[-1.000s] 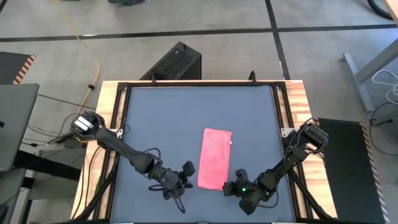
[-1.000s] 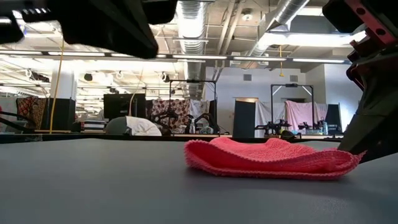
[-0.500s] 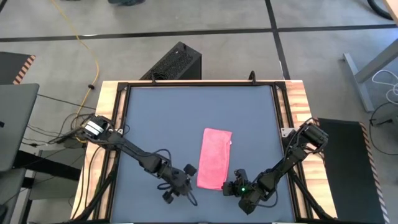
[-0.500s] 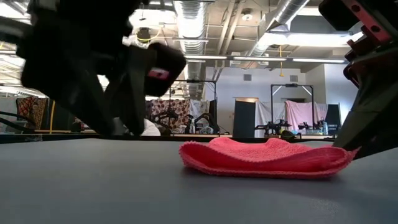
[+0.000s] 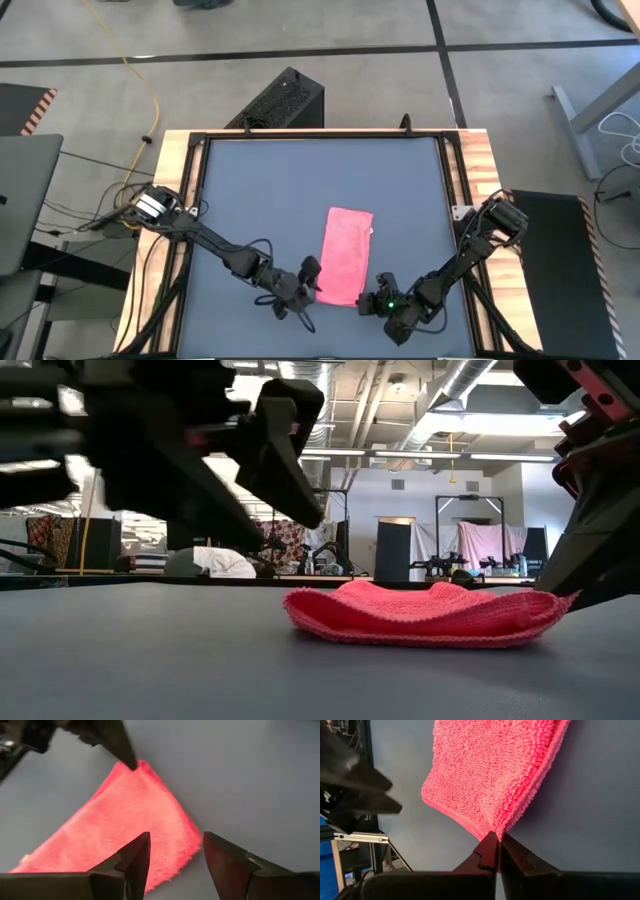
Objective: Roll towel
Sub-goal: Roll the pink microfiber towel
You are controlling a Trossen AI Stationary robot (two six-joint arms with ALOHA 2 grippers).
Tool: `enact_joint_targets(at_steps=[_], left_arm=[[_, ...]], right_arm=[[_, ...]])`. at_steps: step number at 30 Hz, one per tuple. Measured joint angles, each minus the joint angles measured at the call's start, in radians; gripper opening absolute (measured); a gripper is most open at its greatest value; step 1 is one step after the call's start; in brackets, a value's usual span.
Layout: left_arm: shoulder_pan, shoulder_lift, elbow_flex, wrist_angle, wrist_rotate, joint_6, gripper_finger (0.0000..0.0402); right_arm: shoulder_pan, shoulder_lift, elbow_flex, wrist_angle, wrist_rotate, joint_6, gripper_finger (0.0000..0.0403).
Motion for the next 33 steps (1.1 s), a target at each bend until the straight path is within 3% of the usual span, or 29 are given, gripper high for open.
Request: enact_joint_targets(at_steps=[2, 7, 11, 33], left_arm=[[0.001, 0.024, 0.0, 0.013, -0.013, 0.02, 0.0167], [0.01, 0.061, -0.003, 0.018, 0.066, -0.018, 0.0151], [0.013, 0.059, -0.001, 0.02, 0.039, -0.027, 0.0143], [0.031, 0.059, -0.001, 0.012, 0.066, -0.026, 0.0141]], right_arm=[[0.0, 0.0, 0.0, -0.001, 0.0, 0.0, 0.0036], [-0.005, 0.0, 0.0, -0.003, 0.0, 0.0, 0.0036], [-0.009, 0.0, 0.0, 0.001, 0.0, 0.0, 0.0036], [-0.009, 0.0, 0.0, 0.004, 0.001, 0.0, 0.0036]])
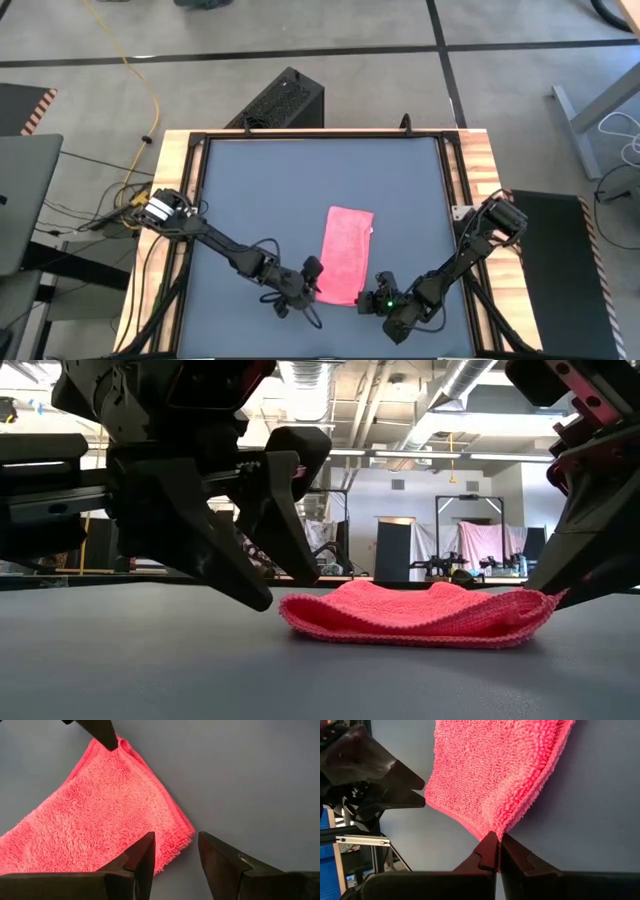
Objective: Roll towel
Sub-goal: Roll the pink microfiber towel
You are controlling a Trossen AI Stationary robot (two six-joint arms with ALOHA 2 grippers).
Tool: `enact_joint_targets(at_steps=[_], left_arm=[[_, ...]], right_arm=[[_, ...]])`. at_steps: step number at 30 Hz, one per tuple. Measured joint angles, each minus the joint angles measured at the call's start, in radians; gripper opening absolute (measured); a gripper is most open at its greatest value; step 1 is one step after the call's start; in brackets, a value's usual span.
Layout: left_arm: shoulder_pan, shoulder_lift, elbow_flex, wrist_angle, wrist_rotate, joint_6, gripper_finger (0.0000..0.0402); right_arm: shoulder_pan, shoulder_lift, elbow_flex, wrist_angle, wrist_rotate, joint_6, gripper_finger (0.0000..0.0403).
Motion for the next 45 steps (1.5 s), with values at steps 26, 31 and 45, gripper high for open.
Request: enact_joint_targets(at_steps=[26, 31, 45], left_arm=[[0.008, 0.05, 0.002, 0.019, -0.002, -0.185, 0.0005], [0.007, 0.042, 0.002, -0.01, -0.032, -0.228, 0.0001], [0.005, -0.023, 0.0, -0.046, 0.038, -0.507, 0.0]], right_arm=[[-0.002, -0.002, 0.0, 0.027, 0.003, 0.006, 0.0036], [-0.002, -0.002, 0.0, 0.026, 0.003, 0.003, 0.0036], [0.001, -0.003, 0.0, -0.033, -0.004, 0.001, 0.0044]])
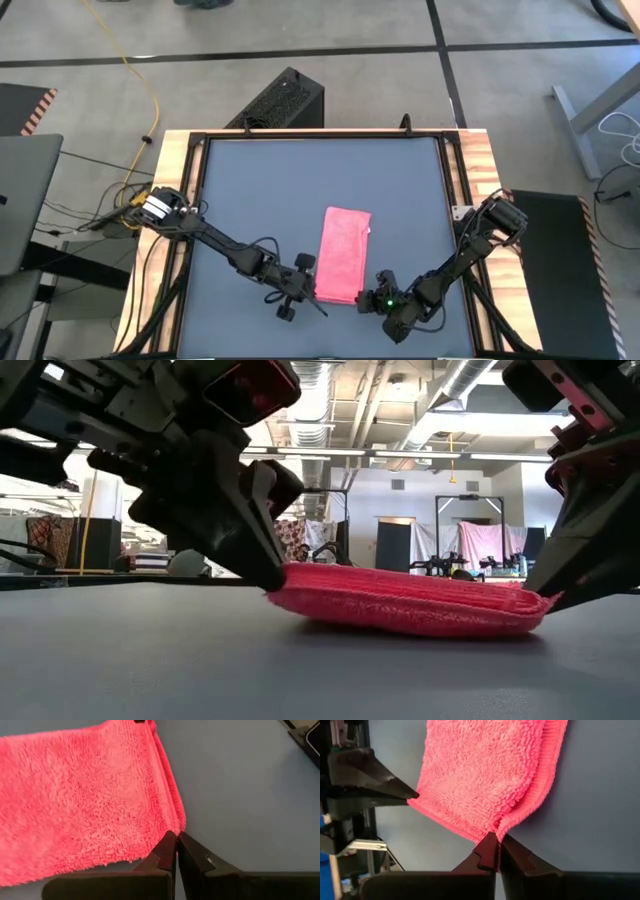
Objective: Roll towel
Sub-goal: Roll the pink microfiber towel
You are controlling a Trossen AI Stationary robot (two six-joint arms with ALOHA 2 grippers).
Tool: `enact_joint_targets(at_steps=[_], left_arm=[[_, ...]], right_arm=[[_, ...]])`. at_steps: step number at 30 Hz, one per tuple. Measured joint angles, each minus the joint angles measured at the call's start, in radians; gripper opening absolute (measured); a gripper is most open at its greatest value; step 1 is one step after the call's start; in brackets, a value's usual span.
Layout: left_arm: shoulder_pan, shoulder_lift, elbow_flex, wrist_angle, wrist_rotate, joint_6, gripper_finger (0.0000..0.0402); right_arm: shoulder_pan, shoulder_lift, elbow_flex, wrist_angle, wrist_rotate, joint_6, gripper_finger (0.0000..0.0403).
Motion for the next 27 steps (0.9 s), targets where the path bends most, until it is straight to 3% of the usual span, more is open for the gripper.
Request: enact_joint_targets(at_steps=[4, 10, 14, 19, 22, 27], left_arm=[[-0.001, 0.0, 0.0, -0.005, 0.008, -0.023, 0.0], [-0.001, 0.0, 0.0, -0.032, 0.013, -0.043, 0.0], [-0.001, 0.0, 0.0, -0.04, 0.019, -0.054, 0.0], [-0.001, 0.0, 0.0, -0.042, 0.025, -0.057, 0.0], [-0.001, 0.0, 0.0, -0.042, 0.025, -0.06, 0.0], [0.0, 0.0, 0.0, -0.042, 0.025, -0.062, 0.0]], right_arm=[[-0.001, 0.0, 0.0, -0.018, 0.0, -0.032, 0.0087], [-0.008, 0.0, 0.0, -0.05, 0.002, -0.036, 0.0189], [-0.001, -0.015, 0.006, -0.078, 0.071, -0.131, 0.0233], [0.018, -0.106, 0.062, -0.201, 0.142, -0.508, 0.0229], [0.029, -0.149, 0.11, -0.265, 0.137, -0.868, 0.0211], [-0.001, -0.143, 0.191, -0.396, 0.004, -1.314, 0.017]])
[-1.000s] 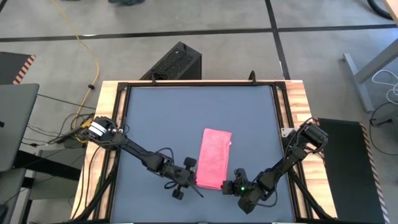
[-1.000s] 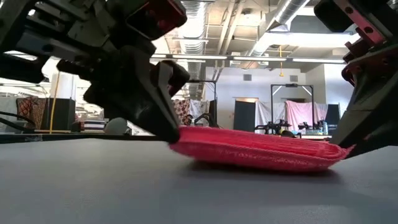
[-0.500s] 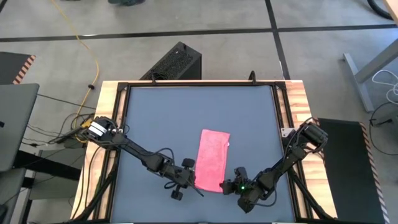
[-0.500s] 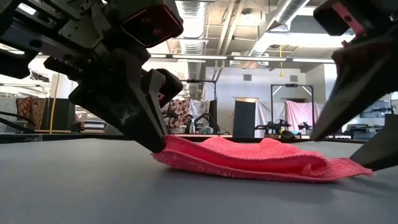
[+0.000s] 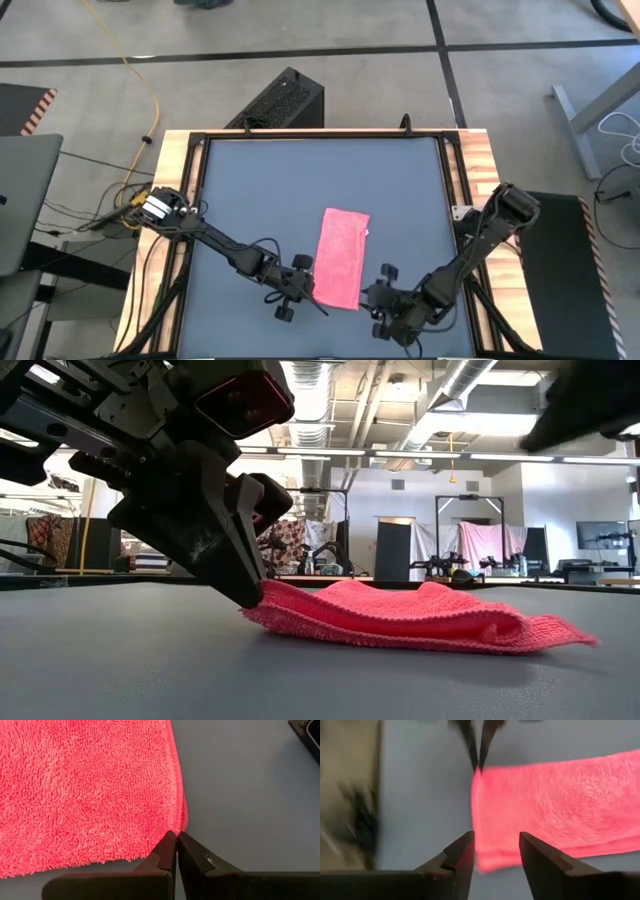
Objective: Roll towel
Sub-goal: Roll the pink microfiber towel
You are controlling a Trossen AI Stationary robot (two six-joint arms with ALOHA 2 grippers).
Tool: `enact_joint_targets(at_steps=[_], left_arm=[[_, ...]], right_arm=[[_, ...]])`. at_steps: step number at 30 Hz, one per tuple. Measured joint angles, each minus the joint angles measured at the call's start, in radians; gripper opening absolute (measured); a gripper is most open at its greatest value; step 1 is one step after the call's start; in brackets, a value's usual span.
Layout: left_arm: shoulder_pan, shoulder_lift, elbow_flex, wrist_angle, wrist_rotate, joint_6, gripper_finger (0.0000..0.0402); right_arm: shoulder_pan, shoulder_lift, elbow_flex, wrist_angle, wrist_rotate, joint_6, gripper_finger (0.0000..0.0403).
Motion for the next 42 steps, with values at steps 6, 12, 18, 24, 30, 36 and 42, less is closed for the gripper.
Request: enact_joint_targets(at_steps=[6, 12, 18, 24, 30, 36, 42], left_arm=[[0.0, 0.0, 0.0, 0.002, 0.0, -0.032, 0.0], [0.001, 0.0, 0.0, 0.002, 0.0, -0.088, 0.0], [0.004, 0.001, 0.0, 0.009, 0.001, -0.18, 0.0], [0.036, 0.001, 0.0, 0.038, 0.001, -0.318, 0.0], [0.086, 0.001, 0.0, 0.115, 0.098, -0.436, 0.0], [0.109, 0.001, 0.0, 0.115, 0.148, -0.522, 0.0], [0.098, 0.001, 0.0, 0.112, 0.175, -0.552, 0.0]], right_arm=[[-0.065, 0.063, 0.032, -0.125, -0.186, -0.187, 0.0132], [-0.077, 0.106, 0.071, -0.202, -0.169, -0.31, 0.0119], [-0.055, 0.133, 0.072, -0.343, -0.178, -0.239, 0.0117], [-0.012, 0.133, 0.069, -0.373, -0.178, -0.052, 0.0117], [0.048, 0.133, 0.069, -0.367, -0.158, 0.066, 0.0117], [0.116, 0.133, 0.068, -0.154, -0.106, -0.147, 0.0117], [0.105, 0.133, 0.069, -0.039, -0.044, -0.28, 0.0117]])
